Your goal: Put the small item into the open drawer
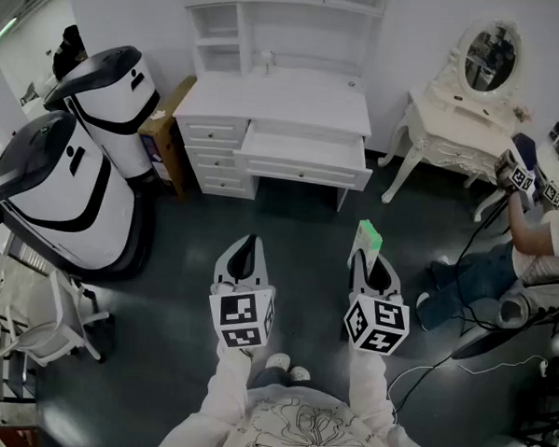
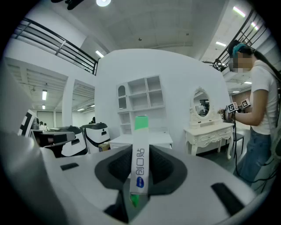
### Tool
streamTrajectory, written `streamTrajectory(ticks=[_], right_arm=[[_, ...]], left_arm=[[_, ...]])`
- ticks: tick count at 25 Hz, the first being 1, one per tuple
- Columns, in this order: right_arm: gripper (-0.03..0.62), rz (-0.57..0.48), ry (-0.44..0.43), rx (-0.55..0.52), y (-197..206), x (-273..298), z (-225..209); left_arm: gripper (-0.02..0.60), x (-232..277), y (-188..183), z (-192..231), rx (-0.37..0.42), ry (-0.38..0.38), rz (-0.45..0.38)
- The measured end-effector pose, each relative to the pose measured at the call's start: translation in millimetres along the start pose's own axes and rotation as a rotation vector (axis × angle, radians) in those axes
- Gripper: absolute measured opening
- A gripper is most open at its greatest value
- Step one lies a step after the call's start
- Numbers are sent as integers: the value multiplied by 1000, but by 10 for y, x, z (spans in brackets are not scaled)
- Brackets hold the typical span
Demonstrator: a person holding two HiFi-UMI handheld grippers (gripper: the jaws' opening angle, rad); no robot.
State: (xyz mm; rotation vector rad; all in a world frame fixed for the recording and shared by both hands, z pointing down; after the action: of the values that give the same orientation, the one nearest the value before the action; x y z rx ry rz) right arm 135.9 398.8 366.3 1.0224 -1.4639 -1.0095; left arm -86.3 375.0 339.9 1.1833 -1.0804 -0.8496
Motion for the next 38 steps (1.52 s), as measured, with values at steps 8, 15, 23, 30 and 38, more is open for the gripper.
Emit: streamTrajectory(ticks=[8,15,23,30,38], right_arm=[[91,-1,1,15,17,175,54],[91,-4,23,29,32,325,82],[91,11,24,39,78,507,107],[91,29,6,38,58,870,46],[91,23,-29,35,-182,1645,-197]], left_arm=[[2,151,43,78,-5,8,11],[2,335,53,175,9,27,17],[2,505,93,262,18,32,35],[3,837,137,323,10,15,52],[2,1599,-9,356,14,-16,47]])
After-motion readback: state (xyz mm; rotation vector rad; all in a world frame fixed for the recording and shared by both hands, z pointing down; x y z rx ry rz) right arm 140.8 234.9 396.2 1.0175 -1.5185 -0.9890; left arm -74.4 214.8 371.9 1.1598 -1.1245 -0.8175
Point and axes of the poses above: the fingertips, and each gripper's own axes: x forward along the fingers, z to its left, y out of its underside, the point moved 1 cm from there along -x, backward along the fingers, and after that the axes turned 3 degrees about z, right-handed, at the moved point
